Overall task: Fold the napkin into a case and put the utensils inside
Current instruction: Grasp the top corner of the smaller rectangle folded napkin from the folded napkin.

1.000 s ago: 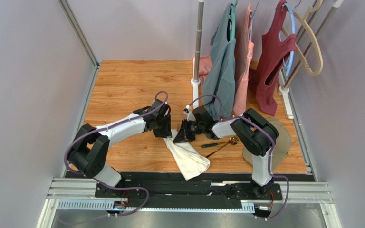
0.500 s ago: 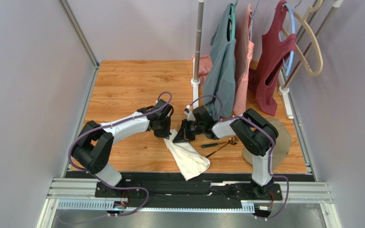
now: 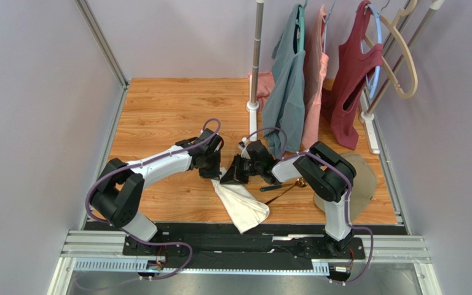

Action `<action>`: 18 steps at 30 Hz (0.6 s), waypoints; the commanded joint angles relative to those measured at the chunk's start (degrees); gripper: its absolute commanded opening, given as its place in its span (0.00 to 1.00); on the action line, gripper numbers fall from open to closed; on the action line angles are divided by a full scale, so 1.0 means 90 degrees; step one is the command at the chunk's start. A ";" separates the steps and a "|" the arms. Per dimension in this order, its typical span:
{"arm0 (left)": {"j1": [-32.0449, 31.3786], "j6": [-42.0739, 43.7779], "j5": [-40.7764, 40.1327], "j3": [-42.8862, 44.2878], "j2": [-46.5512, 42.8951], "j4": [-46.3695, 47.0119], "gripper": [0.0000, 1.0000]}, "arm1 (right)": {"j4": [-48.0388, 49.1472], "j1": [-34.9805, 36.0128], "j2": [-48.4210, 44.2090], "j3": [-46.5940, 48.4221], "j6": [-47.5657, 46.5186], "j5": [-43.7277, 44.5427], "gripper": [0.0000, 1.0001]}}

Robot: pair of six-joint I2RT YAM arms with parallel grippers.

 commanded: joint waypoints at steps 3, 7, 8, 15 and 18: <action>-0.0052 -0.0032 -0.0261 0.0299 -0.0256 -0.0334 0.00 | 0.0390 0.0056 -0.0064 -0.0265 0.0271 0.0646 0.00; -0.0052 -0.0012 -0.0115 0.0397 -0.0139 -0.0285 0.00 | 0.0586 0.0124 0.0082 -0.0139 0.0389 0.0471 0.00; -0.0052 -0.0031 0.0030 0.0339 -0.0129 -0.0217 0.00 | 0.0586 0.0153 0.0102 -0.0129 0.0418 0.0490 0.00; -0.0062 -0.0012 -0.0055 0.0074 -0.0314 -0.0186 0.00 | 0.0410 0.0163 0.0210 0.0125 0.0623 0.0597 0.00; -0.0072 0.0144 -0.0203 0.0172 -0.0267 -0.0294 0.00 | 0.0468 0.0183 0.0142 0.0038 0.0739 0.0734 0.00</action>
